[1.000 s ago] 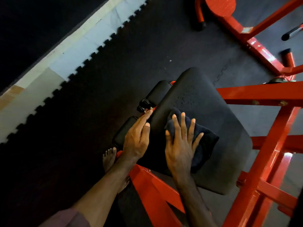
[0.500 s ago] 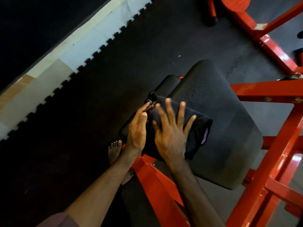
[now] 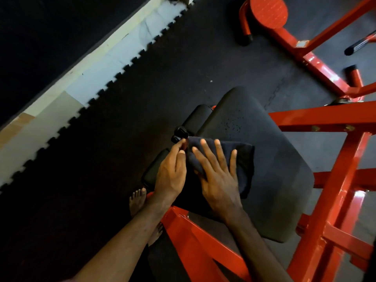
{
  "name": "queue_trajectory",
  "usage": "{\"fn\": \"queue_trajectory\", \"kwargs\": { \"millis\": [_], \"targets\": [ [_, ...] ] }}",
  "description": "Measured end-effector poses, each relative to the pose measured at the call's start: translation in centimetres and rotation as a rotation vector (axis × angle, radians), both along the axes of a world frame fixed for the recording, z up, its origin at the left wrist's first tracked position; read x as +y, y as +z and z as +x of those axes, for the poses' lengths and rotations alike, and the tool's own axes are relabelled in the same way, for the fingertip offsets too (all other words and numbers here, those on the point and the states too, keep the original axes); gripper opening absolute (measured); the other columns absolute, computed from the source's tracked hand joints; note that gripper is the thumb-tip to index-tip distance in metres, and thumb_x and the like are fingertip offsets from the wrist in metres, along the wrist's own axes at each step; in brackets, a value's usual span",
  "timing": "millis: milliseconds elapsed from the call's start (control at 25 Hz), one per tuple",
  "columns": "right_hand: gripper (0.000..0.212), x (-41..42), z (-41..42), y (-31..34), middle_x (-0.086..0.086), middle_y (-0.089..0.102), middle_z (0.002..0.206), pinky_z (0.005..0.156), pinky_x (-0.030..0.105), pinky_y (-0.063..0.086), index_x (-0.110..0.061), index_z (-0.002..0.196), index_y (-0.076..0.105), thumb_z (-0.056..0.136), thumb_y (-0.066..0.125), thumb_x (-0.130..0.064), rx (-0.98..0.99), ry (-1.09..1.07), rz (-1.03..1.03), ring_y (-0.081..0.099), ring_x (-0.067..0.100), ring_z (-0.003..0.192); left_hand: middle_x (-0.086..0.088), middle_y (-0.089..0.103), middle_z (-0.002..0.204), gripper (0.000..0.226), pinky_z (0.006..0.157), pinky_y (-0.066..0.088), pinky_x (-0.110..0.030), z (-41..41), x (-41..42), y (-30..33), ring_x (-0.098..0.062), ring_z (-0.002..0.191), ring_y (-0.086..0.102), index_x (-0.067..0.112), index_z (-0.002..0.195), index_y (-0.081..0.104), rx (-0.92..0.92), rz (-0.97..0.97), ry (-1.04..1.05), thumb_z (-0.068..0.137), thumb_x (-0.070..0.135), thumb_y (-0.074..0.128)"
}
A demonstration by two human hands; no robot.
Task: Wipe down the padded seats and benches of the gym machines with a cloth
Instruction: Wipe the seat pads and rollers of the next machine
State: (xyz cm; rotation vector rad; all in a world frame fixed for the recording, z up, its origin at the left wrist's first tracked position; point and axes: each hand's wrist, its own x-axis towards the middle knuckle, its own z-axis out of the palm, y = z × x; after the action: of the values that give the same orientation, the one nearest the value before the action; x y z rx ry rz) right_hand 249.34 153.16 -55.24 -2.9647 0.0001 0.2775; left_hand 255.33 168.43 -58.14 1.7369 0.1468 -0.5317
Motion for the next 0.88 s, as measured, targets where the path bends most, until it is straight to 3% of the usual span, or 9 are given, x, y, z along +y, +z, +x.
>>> {"fn": "queue_trajectory", "kwargs": {
  "millis": [200,320,360,440,600,680,760,800,880],
  "targets": [
    [0.063,0.2,4.6,-0.1,-0.013,0.001,0.176,0.124,0.07,-0.007,-0.036,0.166,0.023,0.106,0.027,-0.054,-0.001,-0.369,0.068,-0.013,0.022,0.162,0.002,0.054,0.157,0.053,0.114,0.045,-0.031,-0.9,-2.3,-0.8,-0.01,0.141,0.053,0.021,0.159,0.045,-0.386,0.405,-0.142,0.112,0.042,0.034],
    [0.061,-0.7,1.7,-0.3,-0.011,0.002,0.176,0.124,0.073,0.001,-0.035,0.166,0.023,0.108,0.035,-0.05,-0.035,-0.118,0.077,-0.006,0.026,0.163,-0.002,0.048,0.162,0.052,0.117,0.045,-0.035,-1.5,-2.3,-1.7,-0.015,0.145,0.05,0.015,0.16,0.042,-0.507,0.478,-0.123,0.112,0.033,0.039],
    [0.062,-2.1,-0.5,0.0,-0.01,0.003,0.176,0.122,0.075,0.007,-0.034,0.166,0.023,0.107,0.038,-0.046,-0.034,-0.063,0.062,-0.002,0.026,0.163,-0.002,0.045,0.164,0.053,0.117,0.045,-0.036,-1.4,-2.3,-1.5,-0.015,0.147,0.048,0.016,0.162,0.04,-0.507,0.494,-0.134,0.112,0.034,0.038],
    [0.063,-4.6,-3.1,0.2,-0.011,0.005,0.176,0.121,0.075,0.011,-0.034,0.166,0.025,0.106,0.041,-0.044,-0.039,-0.174,0.011,0.001,0.025,0.163,0.001,0.038,0.168,0.056,0.116,0.045,-0.033,-1.2,-2.5,-1.1,-0.013,0.149,0.045,0.024,0.166,0.031,-0.475,0.498,-0.195,0.113,0.043,0.033],
    [0.059,-3.2,3.0,-0.2,-0.012,-0.003,0.176,0.123,0.073,-0.006,-0.035,0.167,0.02,0.11,0.034,-0.048,-0.009,-0.563,0.095,-0.015,0.023,0.162,0.009,0.039,0.167,0.062,0.106,0.049,-0.033,-1.0,-2.4,-0.6,-0.012,0.144,0.049,0.037,0.167,0.022,-0.399,0.524,-0.226,0.109,0.056,0.032],
    [0.062,-2.4,2.8,-0.2,-0.01,-0.005,0.176,0.124,0.071,-0.008,-0.035,0.167,0.018,0.11,0.039,-0.046,-0.022,-0.407,0.08,-0.014,0.026,0.162,0.009,0.043,0.164,0.062,0.101,0.052,-0.034,-1.3,-2.5,-0.5,-0.012,0.141,0.052,0.036,0.166,0.025,-0.408,0.548,-0.217,0.108,0.056,0.033],
    [0.065,-4.1,-1.0,-0.2,-0.009,0.0,0.177,0.124,0.074,0.003,-0.034,0.167,0.02,0.108,0.046,-0.042,-0.025,-0.161,0.059,-0.006,0.026,0.163,0.01,0.045,0.163,0.061,0.1,0.053,-0.032,-1.4,-2.6,-0.3,-0.011,0.14,0.052,0.036,0.165,0.027,-0.417,0.555,-0.211,0.108,0.056,0.035],
    [0.067,-5.5,-3.2,0.0,-0.009,0.004,0.177,0.123,0.074,0.008,-0.034,0.166,0.022,0.105,0.047,-0.041,-0.02,-0.133,0.04,-0.002,0.025,0.163,0.01,0.045,0.163,0.062,0.1,0.052,-0.032,-1.4,-2.6,-0.2,-0.01,0.14,0.052,0.037,0.165,0.027,-0.406,0.552,-0.212,0.108,0.057,0.035],
    [0.063,-8.2,-4.5,0.0,-0.01,0.009,0.176,0.123,0.073,0.009,-0.036,0.165,0.025,0.105,0.043,-0.043,-0.043,-0.283,0.032,0.001,0.022,0.163,0.01,0.045,0.162,0.062,0.1,0.051,-0.03,-1.3,-2.6,-0.2,-0.01,0.14,0.052,0.038,0.165,0.027,-0.389,0.556,-0.218,0.107,0.059,0.034]
  ]
}}
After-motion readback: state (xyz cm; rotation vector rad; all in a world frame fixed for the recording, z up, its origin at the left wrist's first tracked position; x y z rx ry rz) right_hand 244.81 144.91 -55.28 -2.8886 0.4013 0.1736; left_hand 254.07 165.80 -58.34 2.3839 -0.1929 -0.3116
